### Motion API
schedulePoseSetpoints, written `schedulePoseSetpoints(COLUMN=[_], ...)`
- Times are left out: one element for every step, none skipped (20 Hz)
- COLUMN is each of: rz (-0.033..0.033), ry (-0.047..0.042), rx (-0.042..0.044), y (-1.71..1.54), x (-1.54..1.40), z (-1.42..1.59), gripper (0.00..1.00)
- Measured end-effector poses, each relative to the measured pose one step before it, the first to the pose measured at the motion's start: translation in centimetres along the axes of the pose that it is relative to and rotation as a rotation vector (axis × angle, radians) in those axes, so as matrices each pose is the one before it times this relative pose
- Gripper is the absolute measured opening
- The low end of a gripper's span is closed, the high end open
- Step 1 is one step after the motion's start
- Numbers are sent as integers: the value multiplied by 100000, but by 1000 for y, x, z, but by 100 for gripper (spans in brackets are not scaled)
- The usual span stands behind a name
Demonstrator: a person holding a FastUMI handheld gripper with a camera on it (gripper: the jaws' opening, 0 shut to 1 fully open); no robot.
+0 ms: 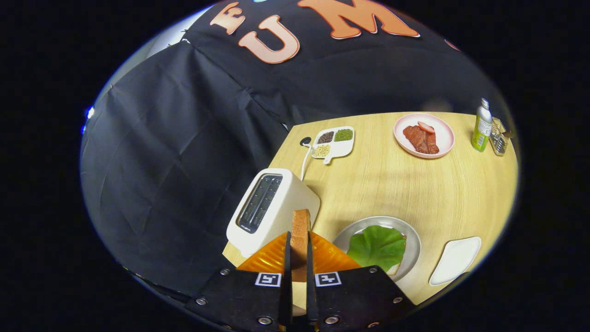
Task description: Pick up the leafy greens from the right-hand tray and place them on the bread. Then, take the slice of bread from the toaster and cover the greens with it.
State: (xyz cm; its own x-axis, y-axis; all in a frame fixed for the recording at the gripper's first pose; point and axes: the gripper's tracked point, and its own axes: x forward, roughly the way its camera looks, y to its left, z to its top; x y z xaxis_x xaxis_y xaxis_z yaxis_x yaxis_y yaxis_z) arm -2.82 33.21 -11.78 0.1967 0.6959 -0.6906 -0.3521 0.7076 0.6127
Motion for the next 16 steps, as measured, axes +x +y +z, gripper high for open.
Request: schedulePoseSetpoints(rz=[-71, 587, 352, 21, -1065, -491, 242, 841, 1137, 552, 77, -414, -273, 145, 167, -863], ry=[-760, -574, -506, -279, -46, 510, 655, 694, 789, 427, -23, -304, 444, -68, 11, -132], rx=[783, 576, 827, 77, -521, -303, 571, 838, 967, 683, 37, -65, 395, 1289, 1582, 1714], y=[-698, -499, -540, -637, -878, -608, -569, -310, -347, -536, -720, -778, -782, -635, -679, -973], x=[-47, -100, 3, 66, 316, 118, 350, 292, 276, -59, 149, 99, 140, 184, 161, 117], z=[-34, -165, -207, -384, -404, -595, -553, -505, -548, -529, -386, -304, -427, -397, -311, -289], gripper=[12, 12, 12, 12, 12, 12, 12, 12, 13, 12, 12, 12, 12, 12, 12, 12])
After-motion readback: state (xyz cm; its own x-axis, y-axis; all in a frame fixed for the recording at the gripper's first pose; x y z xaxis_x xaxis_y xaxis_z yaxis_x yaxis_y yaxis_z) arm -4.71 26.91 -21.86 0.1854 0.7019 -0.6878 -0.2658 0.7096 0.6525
